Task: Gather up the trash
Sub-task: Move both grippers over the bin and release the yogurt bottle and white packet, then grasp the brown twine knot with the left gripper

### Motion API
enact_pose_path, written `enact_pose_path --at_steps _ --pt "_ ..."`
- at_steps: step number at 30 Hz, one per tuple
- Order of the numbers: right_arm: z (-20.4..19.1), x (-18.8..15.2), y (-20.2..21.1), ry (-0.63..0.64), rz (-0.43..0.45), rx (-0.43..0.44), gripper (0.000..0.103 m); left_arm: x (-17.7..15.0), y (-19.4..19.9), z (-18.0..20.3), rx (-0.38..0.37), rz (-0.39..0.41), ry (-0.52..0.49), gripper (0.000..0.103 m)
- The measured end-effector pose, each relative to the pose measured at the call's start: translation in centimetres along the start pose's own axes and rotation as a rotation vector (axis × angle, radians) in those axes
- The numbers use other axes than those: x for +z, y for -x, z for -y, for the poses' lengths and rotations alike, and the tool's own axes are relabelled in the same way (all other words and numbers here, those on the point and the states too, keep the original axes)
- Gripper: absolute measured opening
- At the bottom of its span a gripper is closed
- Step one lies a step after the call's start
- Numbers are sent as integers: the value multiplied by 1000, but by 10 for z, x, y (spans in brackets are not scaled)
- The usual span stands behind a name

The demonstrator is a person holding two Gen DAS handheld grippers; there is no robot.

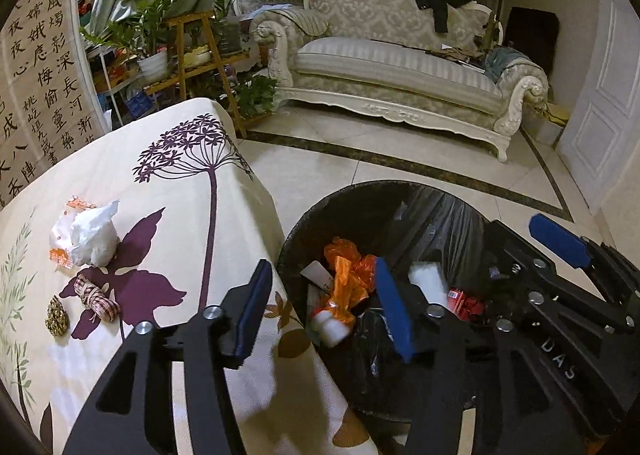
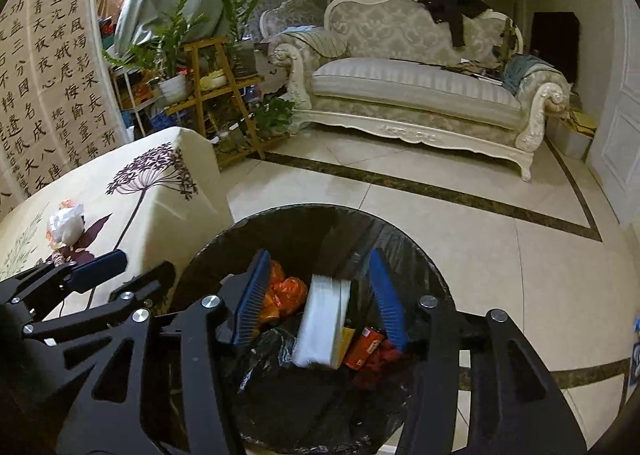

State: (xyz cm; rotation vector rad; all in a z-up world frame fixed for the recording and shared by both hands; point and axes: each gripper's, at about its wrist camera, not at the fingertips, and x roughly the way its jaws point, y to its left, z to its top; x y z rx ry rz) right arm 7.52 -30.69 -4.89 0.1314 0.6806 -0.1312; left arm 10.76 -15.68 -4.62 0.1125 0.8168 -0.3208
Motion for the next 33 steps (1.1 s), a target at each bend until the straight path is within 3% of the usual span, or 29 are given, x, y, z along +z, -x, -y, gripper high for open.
enact_pose_path --at_steps 8,15,20,33 --pt "13 -1 3 -36 -8 -30 51 0 2 -1 10 5 17 59" --pt "7 2 9 -36 1 -28 60 0 15 -7 34 29 10 72" --pt "-10 5 12 -24 3 4 61 -4 30 -30 72 44 41 73" --pt "-86 5 15 73 -10 148 61 -28 56 -128 274 37 155 73"
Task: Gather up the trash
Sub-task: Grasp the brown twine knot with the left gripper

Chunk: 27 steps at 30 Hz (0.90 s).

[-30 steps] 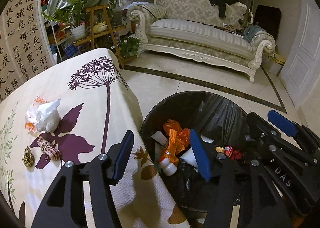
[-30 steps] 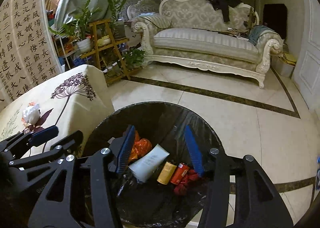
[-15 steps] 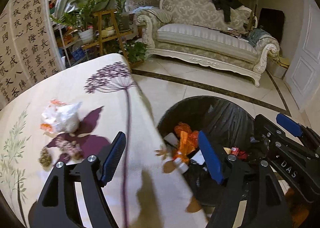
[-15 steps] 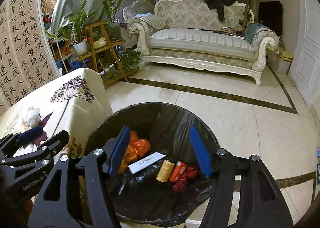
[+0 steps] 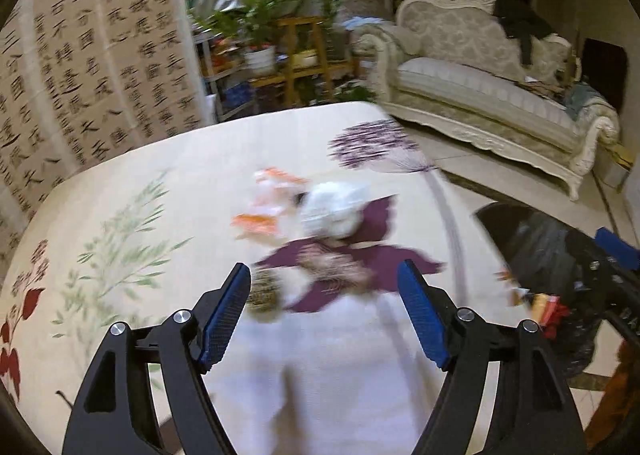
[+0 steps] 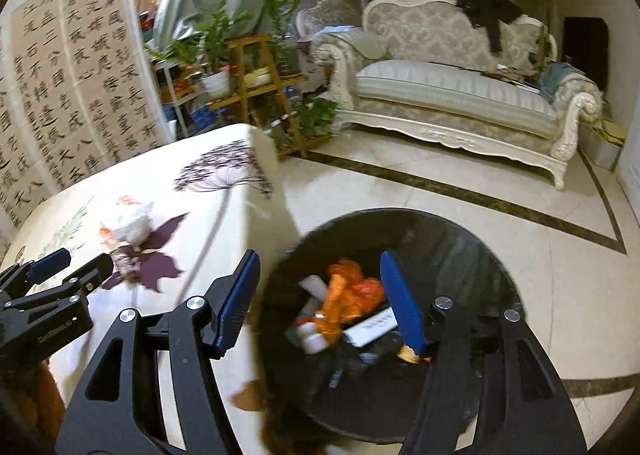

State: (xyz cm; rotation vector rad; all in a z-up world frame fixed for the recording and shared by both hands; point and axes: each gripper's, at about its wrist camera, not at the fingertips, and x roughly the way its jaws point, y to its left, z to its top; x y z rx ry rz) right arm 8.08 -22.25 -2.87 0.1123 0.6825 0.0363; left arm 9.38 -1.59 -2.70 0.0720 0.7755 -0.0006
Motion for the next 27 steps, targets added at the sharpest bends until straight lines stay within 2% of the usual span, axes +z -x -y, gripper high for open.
enact_pose_path --at_steps 8,14,16,19,27 --pt "-41 0 -6 63 -28 56 61 -4 -20 -30 21 -62 29 65" --pt "-63 -1 -9 98 -44 74 61 -4 -35 -36 -5 -114 19 42" --pt "-67 -1 -9 107 -48 79 61 -6 -38 -37 -18 -126 20 28" --pt "-73 -1 -11 118 -53 85 61 -8 -38 -39 -24 -121 16 21" --pt "-95 -2 -16 151 -73 118 61 -11 -27 -56 -39 -100 48 20"
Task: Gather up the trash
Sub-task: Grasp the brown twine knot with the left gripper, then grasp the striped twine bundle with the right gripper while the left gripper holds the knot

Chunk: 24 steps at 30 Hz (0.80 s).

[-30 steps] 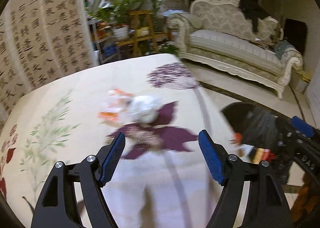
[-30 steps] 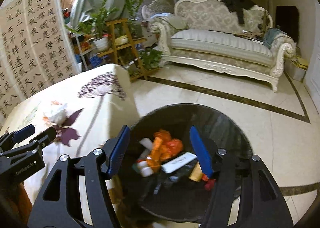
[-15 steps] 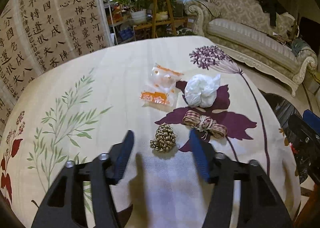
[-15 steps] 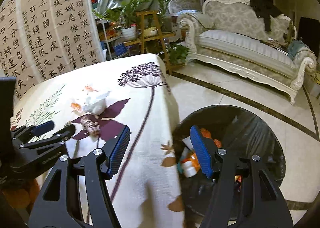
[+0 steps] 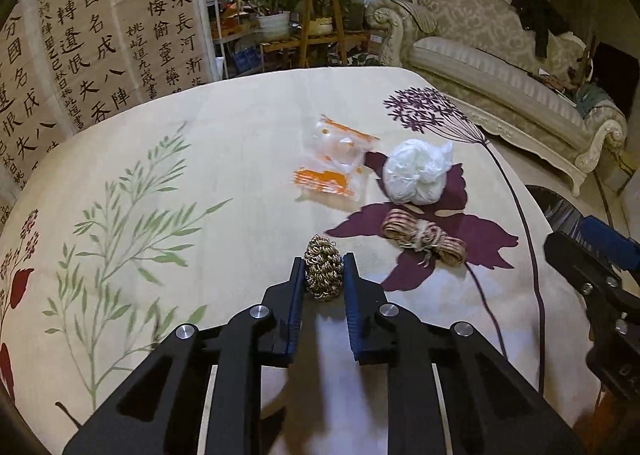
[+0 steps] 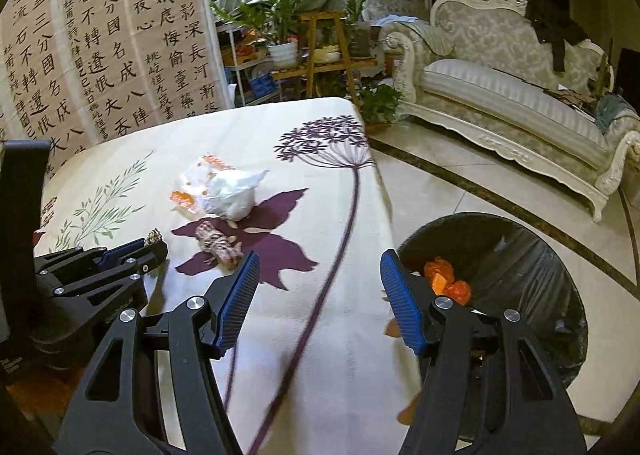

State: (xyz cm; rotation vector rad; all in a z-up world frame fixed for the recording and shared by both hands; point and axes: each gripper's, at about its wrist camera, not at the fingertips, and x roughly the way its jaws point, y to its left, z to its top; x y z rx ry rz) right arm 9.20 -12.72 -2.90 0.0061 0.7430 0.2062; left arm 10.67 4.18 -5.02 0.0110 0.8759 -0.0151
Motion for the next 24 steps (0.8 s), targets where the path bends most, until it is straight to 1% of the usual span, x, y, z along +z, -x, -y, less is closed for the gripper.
enact_pose_path --at_steps 10,15,18,20,22,24 --pt "-40 7 -22 53 -54 83 61 -9 20 -49 58 23 61 20" --pt "-56 9 -32 86 -79 95 59 -12 23 -72 86 26 96 20" --pt "-64 10 -39 104 -94 97 58 -14 23 -83 90 26 114 20" --pt "-69 11 -44 110 -109 98 50 -15 23 -89 87 24 122 20" --pt "-71 11 -50 105 -140 115 40 -15 22 -92 84 22 127 20" --pt "-74 10 -49 119 -149 115 36 -16 21 -95 76 20 133 20"
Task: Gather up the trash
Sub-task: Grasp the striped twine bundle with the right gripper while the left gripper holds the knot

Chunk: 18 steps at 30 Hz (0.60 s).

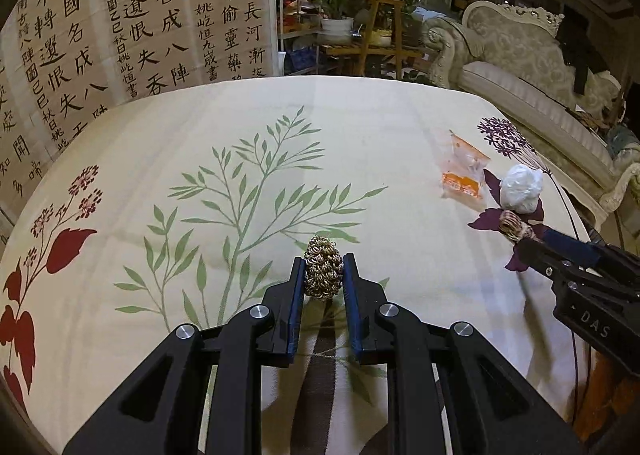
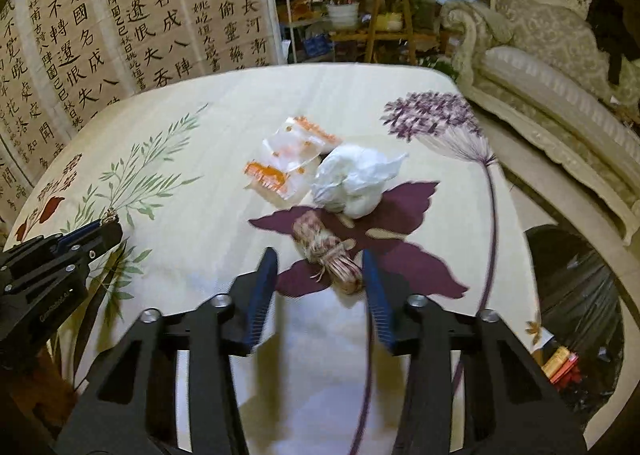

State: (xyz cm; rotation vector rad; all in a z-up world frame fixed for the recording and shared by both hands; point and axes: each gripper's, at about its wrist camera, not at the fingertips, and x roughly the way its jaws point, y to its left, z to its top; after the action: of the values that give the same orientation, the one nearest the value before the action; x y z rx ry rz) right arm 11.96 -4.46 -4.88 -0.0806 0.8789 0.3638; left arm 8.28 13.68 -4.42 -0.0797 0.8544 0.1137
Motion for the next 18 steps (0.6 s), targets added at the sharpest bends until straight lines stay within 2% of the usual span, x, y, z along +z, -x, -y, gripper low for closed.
enact_pose_path --at_steps 3,11,12,13,15,18 --pt "-5 -1 4 11 -8 25 34 -1 -1 -2 -4 0 2 20" --pt "-5 3 -6 6 -9 -17 34 -2 -3 -7 -9 -1 14 20" --pt "-6 3 -8 10 -10 -19 33 -2 -3 -7 -6 2 12 20" --pt "-6 3 -9 13 -13 -16 25 -2 -2 -7 -3 4 9 20" --pt "-8 1 -9 22 -17 -14 15 -3 -1 -7 4 11 3 20" --pt "-9 -3 -4 28 -5 -18 15 -3 1 -6 0 16 3 20"
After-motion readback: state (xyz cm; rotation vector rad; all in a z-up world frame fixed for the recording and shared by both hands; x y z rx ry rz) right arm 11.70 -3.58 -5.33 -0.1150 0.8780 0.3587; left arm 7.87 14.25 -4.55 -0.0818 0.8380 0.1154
